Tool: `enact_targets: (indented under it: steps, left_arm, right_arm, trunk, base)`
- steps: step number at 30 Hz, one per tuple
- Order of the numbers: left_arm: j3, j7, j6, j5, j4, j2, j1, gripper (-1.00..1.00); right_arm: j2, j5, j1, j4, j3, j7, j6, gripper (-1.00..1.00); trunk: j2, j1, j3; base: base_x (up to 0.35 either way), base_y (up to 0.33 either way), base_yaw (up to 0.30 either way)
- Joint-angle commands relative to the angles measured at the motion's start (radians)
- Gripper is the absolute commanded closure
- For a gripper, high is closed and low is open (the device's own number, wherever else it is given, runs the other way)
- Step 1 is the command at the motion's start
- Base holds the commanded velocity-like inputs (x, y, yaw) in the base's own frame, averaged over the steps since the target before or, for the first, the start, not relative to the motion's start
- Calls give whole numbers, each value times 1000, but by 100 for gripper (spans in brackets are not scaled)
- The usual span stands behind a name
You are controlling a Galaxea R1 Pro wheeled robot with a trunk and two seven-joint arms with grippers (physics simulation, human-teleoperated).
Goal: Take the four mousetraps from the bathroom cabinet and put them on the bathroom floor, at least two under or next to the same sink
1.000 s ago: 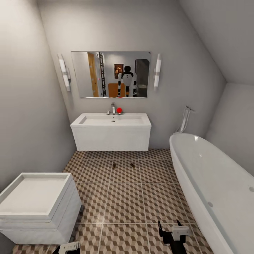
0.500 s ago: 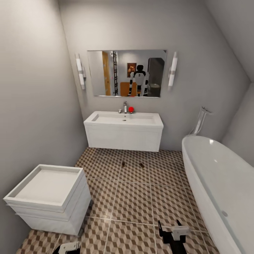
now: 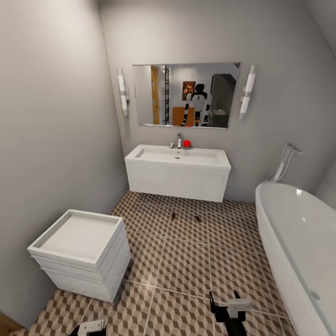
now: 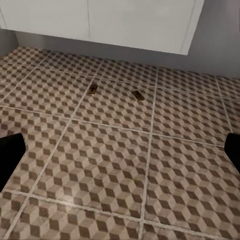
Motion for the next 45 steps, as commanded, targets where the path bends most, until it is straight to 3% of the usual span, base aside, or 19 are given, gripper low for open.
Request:
enact_targets:
  steps: [1,28,45]
  left_arm:
    - [-4,-2,-6,9,4,0,-2,-100]
    - [-4,-2,-6,10,4,0,-2,-100]
    - [-3,-2,-6,10,4,1,-2,-100]
  right_arm:
    - [0,-7,-1,1,9,-3,-3,-100]
    - [0,-7,-1,1,9,-3,-3,-100]
    - [-1,-7,-1,1,9,-3,-3,-100]
  trunk:
    - [-2,1,-3]
    - [-2,1,-18]
    - [-2,1,-26]
  base:
    - [0,0,195]
    - [-1,0,184]
    - [-223,0,152]
